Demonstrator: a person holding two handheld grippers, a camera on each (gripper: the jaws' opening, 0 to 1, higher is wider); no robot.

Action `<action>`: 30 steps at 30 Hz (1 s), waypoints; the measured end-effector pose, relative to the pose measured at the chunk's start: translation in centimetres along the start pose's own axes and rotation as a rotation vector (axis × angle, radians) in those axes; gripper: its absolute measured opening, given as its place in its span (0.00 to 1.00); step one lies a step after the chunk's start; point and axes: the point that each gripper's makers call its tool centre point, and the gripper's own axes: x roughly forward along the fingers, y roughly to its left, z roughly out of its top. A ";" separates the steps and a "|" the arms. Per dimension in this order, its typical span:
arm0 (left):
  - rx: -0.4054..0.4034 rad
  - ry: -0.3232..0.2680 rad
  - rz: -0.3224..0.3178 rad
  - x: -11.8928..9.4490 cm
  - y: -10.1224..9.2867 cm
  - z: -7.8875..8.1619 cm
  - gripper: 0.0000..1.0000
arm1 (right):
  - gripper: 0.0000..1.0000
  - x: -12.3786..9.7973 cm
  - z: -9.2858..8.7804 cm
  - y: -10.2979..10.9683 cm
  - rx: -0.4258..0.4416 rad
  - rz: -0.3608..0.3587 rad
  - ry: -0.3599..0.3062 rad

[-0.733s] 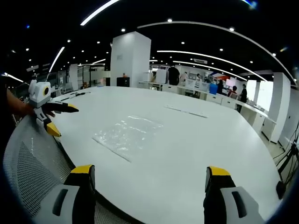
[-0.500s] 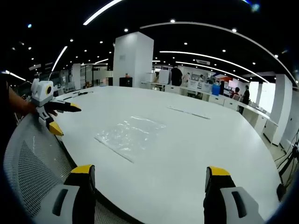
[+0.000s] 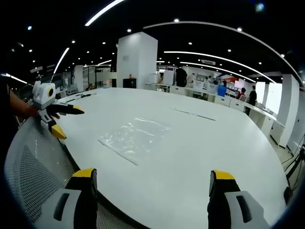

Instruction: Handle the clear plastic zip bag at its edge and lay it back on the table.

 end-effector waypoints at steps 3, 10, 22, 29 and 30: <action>0.002 0.003 -0.005 0.0 -0.2 0.1 0.86 | 0.98 0.0 -0.1 0.0 0.003 0.000 0.002; 0.003 0.006 -0.008 0.0 -0.1 -0.2 0.86 | 0.98 0.0 0.1 0.2 0.006 0.000 0.003; -0.003 0.011 -0.007 0.0 0.1 -0.5 0.85 | 0.97 -0.1 -0.1 0.2 0.005 0.003 0.009; -0.011 0.004 0.006 -0.1 0.2 -0.2 0.85 | 0.97 -0.2 0.0 0.0 0.003 -0.011 0.009; -0.008 0.001 0.007 -0.1 0.2 -0.1 0.84 | 0.97 -0.2 0.0 0.0 0.003 -0.013 0.010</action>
